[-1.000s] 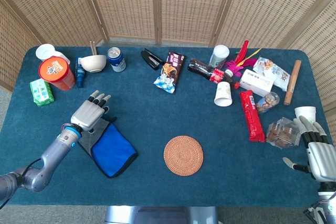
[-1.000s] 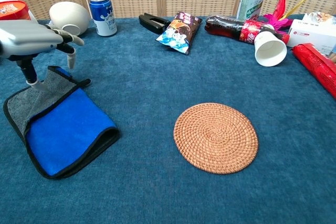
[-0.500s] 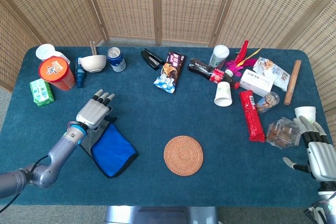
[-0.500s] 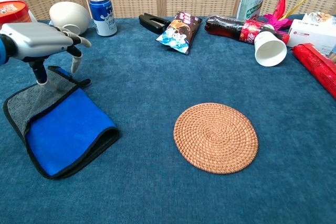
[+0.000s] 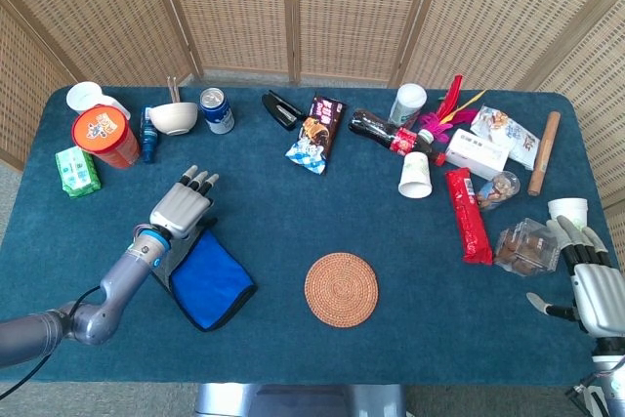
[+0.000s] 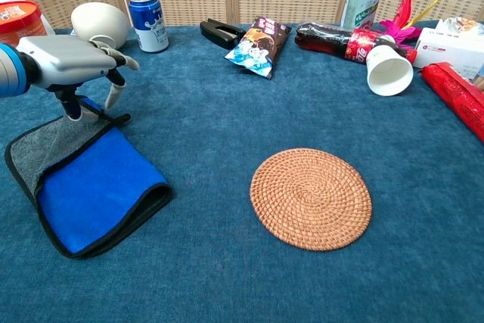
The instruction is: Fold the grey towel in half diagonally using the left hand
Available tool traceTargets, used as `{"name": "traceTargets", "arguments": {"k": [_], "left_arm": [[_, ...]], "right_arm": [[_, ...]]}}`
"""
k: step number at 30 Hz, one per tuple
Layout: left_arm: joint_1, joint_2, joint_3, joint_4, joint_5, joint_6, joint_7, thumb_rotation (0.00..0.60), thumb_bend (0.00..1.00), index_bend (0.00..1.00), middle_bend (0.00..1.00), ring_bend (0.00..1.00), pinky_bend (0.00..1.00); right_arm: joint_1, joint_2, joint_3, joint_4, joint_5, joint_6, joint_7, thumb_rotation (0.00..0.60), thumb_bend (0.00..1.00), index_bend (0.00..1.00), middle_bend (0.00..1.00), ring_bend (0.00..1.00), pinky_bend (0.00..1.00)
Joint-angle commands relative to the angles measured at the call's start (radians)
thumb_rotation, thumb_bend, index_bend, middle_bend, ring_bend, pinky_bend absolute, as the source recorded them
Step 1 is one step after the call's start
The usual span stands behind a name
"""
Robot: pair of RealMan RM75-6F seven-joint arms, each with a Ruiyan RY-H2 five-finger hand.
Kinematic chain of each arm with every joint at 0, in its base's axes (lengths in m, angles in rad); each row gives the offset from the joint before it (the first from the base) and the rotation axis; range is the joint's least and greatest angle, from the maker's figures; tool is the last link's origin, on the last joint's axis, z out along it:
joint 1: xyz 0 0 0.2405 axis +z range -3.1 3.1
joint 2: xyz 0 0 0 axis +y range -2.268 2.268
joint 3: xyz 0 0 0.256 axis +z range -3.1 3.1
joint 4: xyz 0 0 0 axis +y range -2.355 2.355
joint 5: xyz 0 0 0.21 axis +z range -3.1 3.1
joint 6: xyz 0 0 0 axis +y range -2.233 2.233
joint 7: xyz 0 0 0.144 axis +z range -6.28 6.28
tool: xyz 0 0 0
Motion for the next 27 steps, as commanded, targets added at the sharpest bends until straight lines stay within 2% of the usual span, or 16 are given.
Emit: {"name": "traceTargets", "arguments": {"k": [1,6,13,27], "left_arm": [[-0.004,-0.003,0.005,0.003,-0.006,0.0,0.006,0.6,0.39,0.5,0.0,0.0,0.02],[-0.009,-0.008,0.011,0.008,-0.016,0.003,0.008,0.6,0.39,0.53,0.0,0.0,0.03],[-0.011,-0.007,0.017,0.011,-0.02,0.01,0.005,0.6,0.46,0.56,0.0,0.0,0.03],[-0.006,0.006,0.033,-0.009,-0.018,0.025,-0.004,0.6,0.48,0.58,0.0,0.0,0.04]], "right_arm": [[0.0,0.0,0.0,0.001,0.0,-0.001,0.0,0.6,0.0,0.0,0.0,0.0,0.0],[0.001,-0.001,0.0,0.002,0.001,-0.002,0.002,0.6,0.0,0.0,0.0,0.0,0.0],[0.002,-0.001,-0.001,0.002,0.001,-0.004,0.003,0.6,0.0,0.0,0.0,0.0,0.0],[0.001,0.001,-0.001,0.0,-0.001,-0.002,0.007,0.6,0.0,0.0,0.0,0.0,0.0]]}}
